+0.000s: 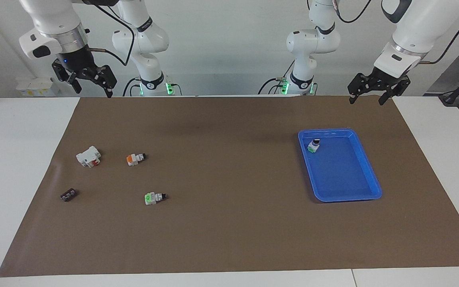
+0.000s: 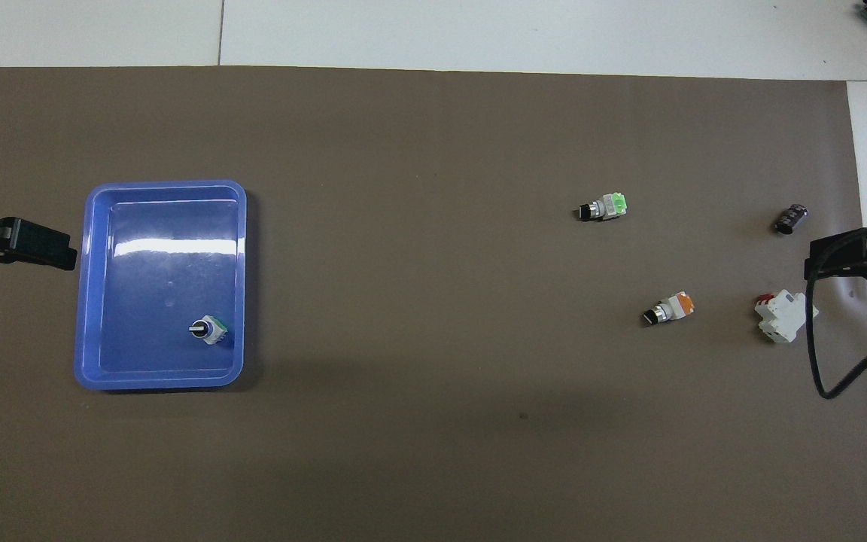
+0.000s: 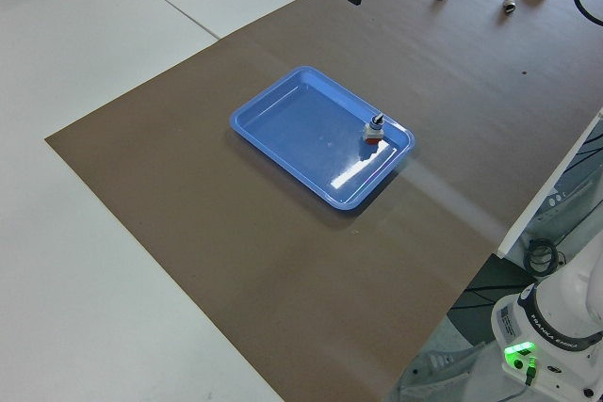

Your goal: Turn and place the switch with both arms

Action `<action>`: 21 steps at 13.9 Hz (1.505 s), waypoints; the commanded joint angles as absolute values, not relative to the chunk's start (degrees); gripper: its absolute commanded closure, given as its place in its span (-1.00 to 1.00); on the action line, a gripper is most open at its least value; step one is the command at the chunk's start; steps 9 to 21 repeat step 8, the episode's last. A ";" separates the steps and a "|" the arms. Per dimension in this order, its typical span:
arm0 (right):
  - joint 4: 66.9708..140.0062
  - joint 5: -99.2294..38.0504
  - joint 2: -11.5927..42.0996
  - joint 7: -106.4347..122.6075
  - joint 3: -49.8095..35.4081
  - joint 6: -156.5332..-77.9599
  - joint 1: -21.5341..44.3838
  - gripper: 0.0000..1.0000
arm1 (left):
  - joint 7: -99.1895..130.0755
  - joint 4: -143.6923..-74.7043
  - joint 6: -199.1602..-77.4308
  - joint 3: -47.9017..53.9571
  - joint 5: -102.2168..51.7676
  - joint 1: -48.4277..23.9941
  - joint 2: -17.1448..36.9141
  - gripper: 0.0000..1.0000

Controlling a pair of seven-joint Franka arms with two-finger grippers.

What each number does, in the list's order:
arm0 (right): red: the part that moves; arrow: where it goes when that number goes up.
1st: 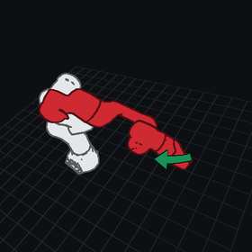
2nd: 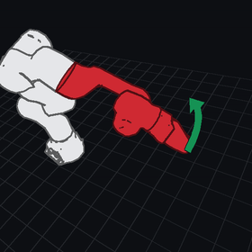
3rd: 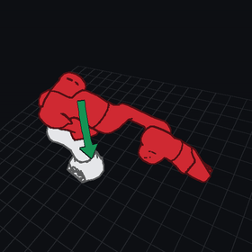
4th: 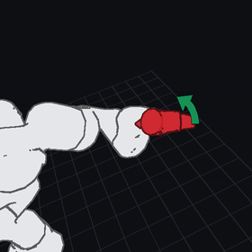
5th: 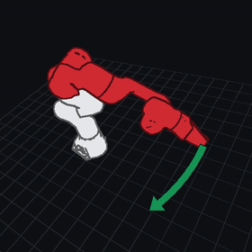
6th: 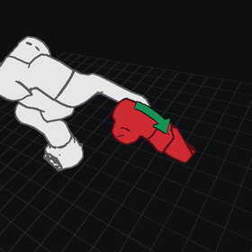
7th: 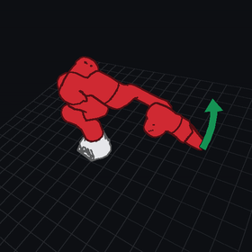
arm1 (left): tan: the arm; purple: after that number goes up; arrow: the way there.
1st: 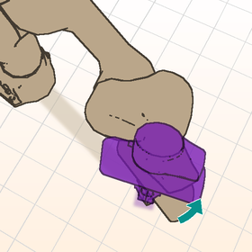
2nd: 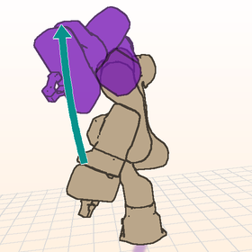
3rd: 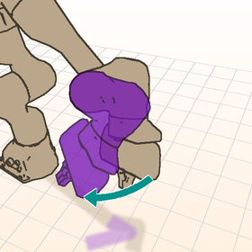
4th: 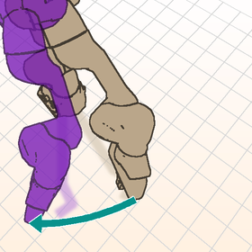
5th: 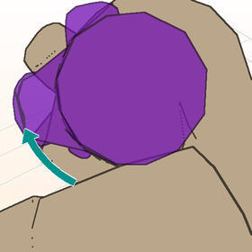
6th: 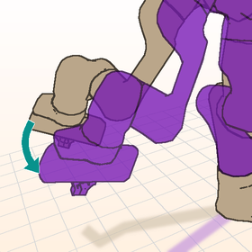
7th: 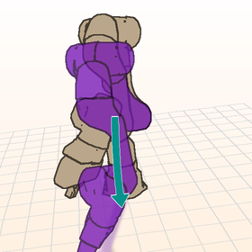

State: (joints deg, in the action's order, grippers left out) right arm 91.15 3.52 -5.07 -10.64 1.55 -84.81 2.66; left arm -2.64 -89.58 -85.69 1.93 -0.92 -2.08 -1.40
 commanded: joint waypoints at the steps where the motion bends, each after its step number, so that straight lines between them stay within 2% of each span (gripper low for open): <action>1: 91.49 2.55 -5.54 -11.86 2.89 -84.37 4.04 -1.00 | -2.11 -91.41 -85.96 1.05 1.31 -3.34 -2.90 -1.00; 21: 91.23 0.98 -5.27 -11.86 2.64 -83.85 4.04 -1.00 | -2.02 -91.41 -86.31 1.14 1.06 -2.29 -2.90 -1.00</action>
